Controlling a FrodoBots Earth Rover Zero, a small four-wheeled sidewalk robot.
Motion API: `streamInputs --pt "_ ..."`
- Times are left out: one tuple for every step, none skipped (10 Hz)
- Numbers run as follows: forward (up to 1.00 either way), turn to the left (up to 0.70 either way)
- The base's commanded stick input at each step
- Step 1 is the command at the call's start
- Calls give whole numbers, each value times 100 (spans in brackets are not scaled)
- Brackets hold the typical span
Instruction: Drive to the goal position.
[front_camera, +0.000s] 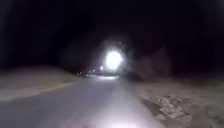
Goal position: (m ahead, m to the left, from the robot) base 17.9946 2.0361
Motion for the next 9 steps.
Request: streamInputs --pt "100 0" --pt "100 0" --pt "100 0" --pt "100 0" --pt "100 0" --pt "100 0" --pt "100 0" --pt "100 0" --pt "100 0"
